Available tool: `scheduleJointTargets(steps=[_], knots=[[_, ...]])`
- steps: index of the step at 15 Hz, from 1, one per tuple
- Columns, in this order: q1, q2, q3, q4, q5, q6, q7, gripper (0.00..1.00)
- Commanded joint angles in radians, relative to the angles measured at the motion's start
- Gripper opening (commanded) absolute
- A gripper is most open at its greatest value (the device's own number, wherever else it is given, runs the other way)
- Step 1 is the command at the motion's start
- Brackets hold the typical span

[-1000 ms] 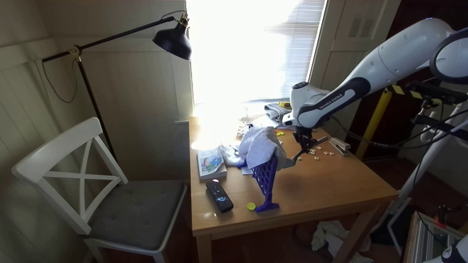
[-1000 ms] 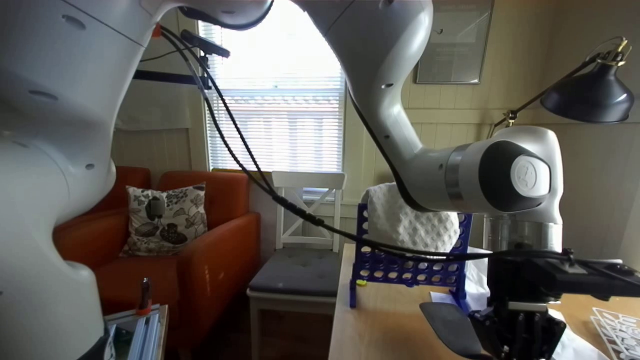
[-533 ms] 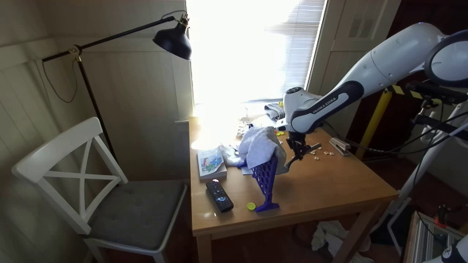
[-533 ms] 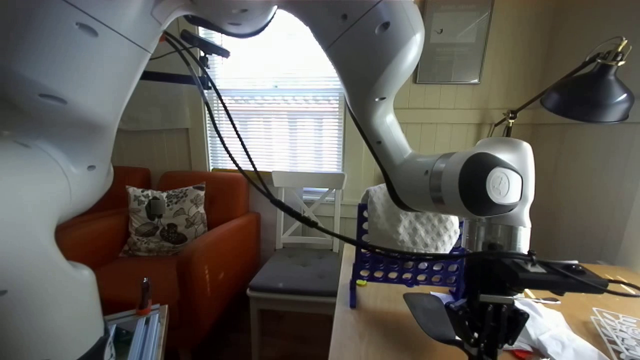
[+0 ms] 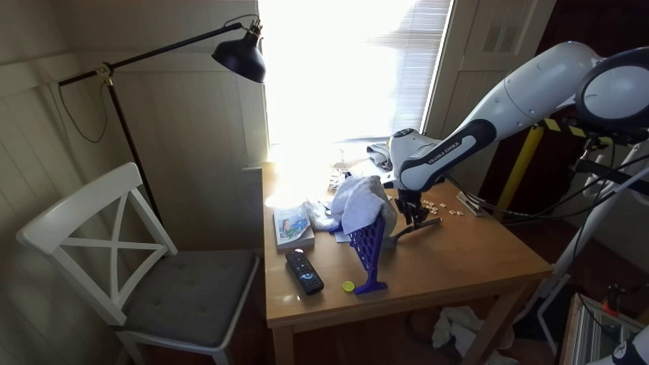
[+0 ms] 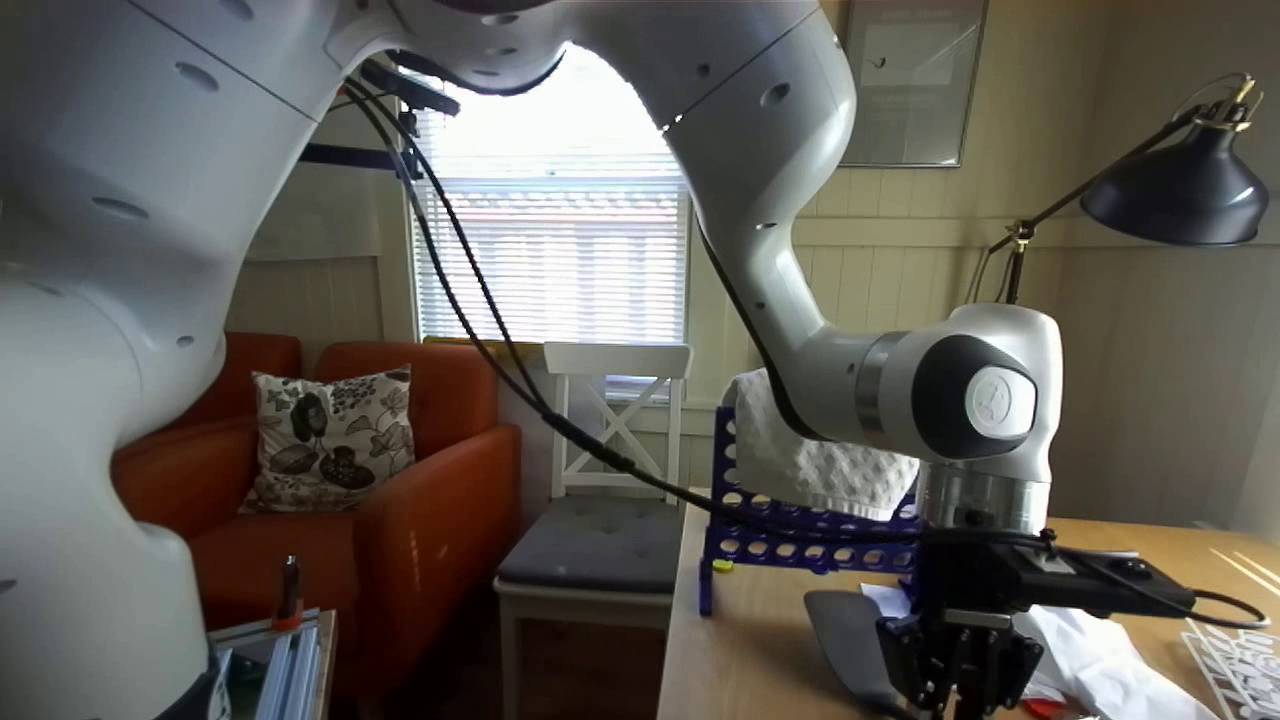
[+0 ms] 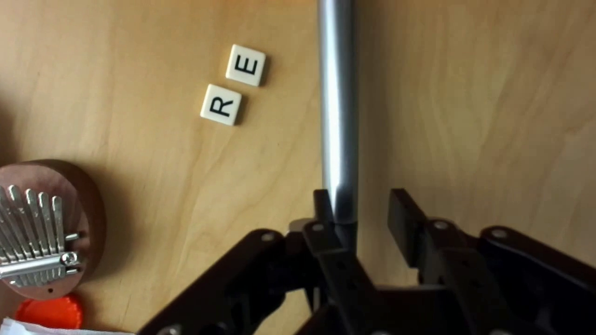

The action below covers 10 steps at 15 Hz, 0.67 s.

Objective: Use the spatula to put the white towel on the blue gameboard.

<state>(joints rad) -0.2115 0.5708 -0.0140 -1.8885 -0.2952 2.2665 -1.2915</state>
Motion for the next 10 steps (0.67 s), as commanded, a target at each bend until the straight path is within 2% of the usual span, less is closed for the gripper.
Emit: scheduleJointTargets(steps=[1,5,7,8,10], knots=[[-0.001,0.032,-0.006,0.058,0.027,-0.057,-0.021,0.67],[-0.003,0.022,-0.018,0.086,0.024,-0.171,-0.021,0.95],[-0.001,0.01,-0.033,0.091,0.019,-0.213,0.008,1.0],[0.002,0.012,-0.028,0.068,0.004,-0.164,-0.001,1.0],[0.0,0.012,-0.031,0.071,0.004,-0.169,-0.002,1.0]])
